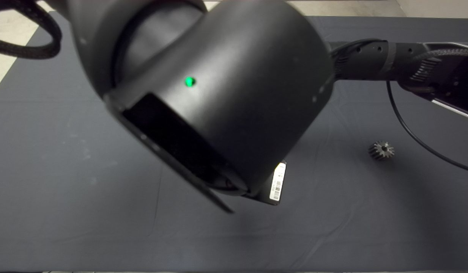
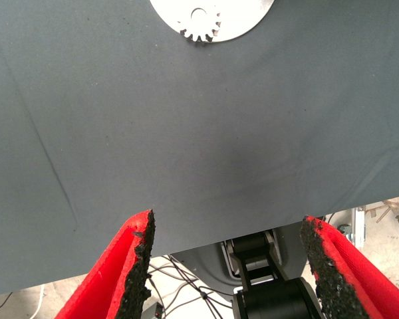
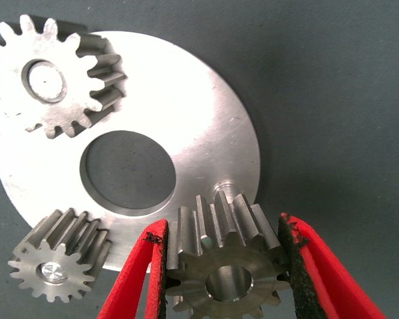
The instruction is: Remove an incorrectly installed larger gear and replace it with the correct smaller gear
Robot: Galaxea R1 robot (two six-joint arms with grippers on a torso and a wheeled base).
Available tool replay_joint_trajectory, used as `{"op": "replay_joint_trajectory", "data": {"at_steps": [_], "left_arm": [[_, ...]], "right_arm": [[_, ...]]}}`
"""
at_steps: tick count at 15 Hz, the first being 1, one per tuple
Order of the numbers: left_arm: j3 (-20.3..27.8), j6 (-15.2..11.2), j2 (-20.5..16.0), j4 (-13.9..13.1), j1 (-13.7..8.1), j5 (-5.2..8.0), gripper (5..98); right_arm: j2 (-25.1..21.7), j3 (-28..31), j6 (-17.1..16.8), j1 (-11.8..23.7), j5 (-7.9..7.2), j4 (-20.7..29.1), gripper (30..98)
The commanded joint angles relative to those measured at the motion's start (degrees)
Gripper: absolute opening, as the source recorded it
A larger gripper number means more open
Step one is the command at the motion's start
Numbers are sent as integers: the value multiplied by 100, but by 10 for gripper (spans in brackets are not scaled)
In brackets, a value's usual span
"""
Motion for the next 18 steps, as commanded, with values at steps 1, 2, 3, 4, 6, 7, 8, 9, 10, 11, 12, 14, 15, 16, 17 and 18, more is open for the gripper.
{"op": "replay_joint_trajectory", "data": {"at_steps": [1,2,3,4,6,7,8,9,10,11,12,14,15,16,17,18], "left_arm": [[54,-15,9,-27,-107,408,546],[62,-22,9,-27,-103,406,546],[62,-22,9,-27,-104,406,546],[62,-22,8,-27,-101,406,546],[58,-22,5,-27,-105,406,546],[71,-22,0,-27,-109,406,546],[80,-22,0,-27,-109,406,546],[80,-27,0,-27,-104,406,546],[80,-31,0,-27,-106,406,546],[80,-31,0,-18,-109,406,546],[80,-31,0,-18,-106,406,546],[98,-31,0,-18,-101,406,546],[106,-31,0,-18,-109,412,546],[106,-31,0,-18,-109,410,546],[98,-31,0,-18,-109,406,546],[106,-31,0,-18,-109,406,546]], "right_arm": [[-13,95,44,168,-364,-187,356],[-22,95,38,168,-364,-196,356],[-31,90,36,168,-364,-196,356],[-31,95,36,168,-364,-187,356],[-22,95,36,142,-369,-196,356],[-11,86,27,107,-373,-229,356],[31,86,1,71,-373,-369,356],[48,60,-4,31,-364,-491,356],[13,60,-8,-8,-364,-513,356],[4,69,-8,-17,-364,-521,356],[13,69,-17,-17,-373,-535,356],[31,51,-26,-17,-373,-607,355],[39,34,-35,-17,-373,-627,354],[48,34,-35,-17,-371,-627,354],[48,34,-26,-17,-373,-627,354],[48,34,-26,-17,-373,-627,354]]}}
